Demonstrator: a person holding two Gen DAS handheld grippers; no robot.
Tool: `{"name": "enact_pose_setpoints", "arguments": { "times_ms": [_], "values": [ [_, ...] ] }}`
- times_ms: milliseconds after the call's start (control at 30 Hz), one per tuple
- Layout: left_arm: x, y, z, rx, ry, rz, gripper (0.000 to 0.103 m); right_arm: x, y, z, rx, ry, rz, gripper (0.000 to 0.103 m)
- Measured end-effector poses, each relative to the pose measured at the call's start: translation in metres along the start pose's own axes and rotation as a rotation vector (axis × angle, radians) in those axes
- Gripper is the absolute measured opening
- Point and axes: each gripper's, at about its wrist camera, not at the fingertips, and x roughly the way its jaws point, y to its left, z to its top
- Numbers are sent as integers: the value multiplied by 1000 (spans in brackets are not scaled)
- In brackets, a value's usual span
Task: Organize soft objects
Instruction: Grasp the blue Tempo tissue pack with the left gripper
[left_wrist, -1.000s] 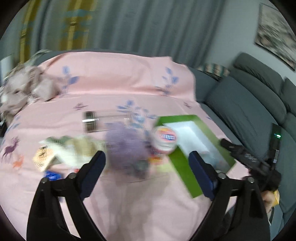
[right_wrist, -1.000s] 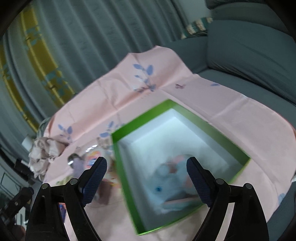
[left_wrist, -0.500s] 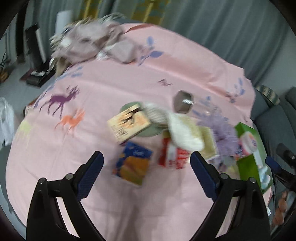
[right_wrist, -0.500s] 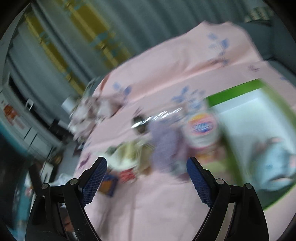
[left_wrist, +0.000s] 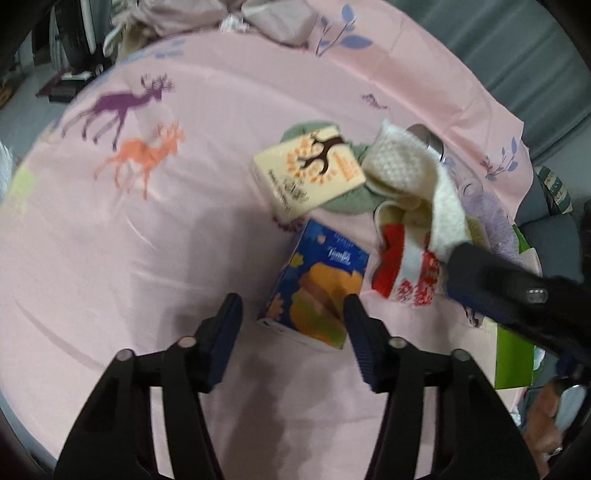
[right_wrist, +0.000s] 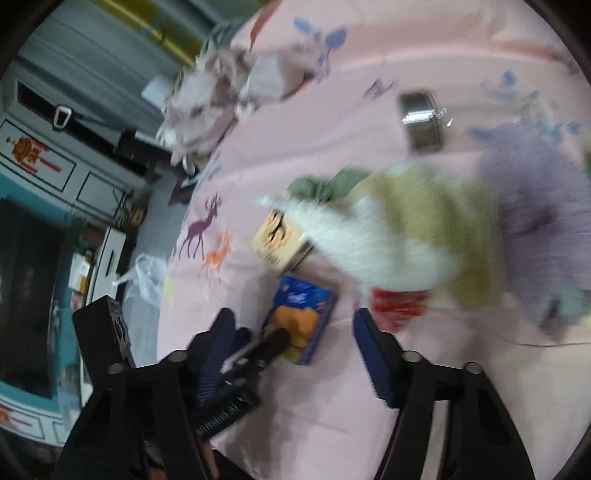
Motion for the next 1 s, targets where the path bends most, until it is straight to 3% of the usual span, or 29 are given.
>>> {"name": "enact_pose_setpoints", "arguments": {
  "times_ms": [133, 433, 667, 1000],
  "values": [
    [3, 4, 1, -9, 21, -50, 45, 35, 1, 0, 17, 79, -9, 53],
    [1, -5, -3, 57, 18, -28, 35, 56, -7, -1, 11, 86, -54, 53],
    [-6, -17, -10, 107, -10, -10, 33, 47, -11, -7, -15, 30, -24, 51],
    [-48, -65, -26, 212, -170, -114, 32, -29, -7, -20, -88, -157, -61, 51]
  ]
}}
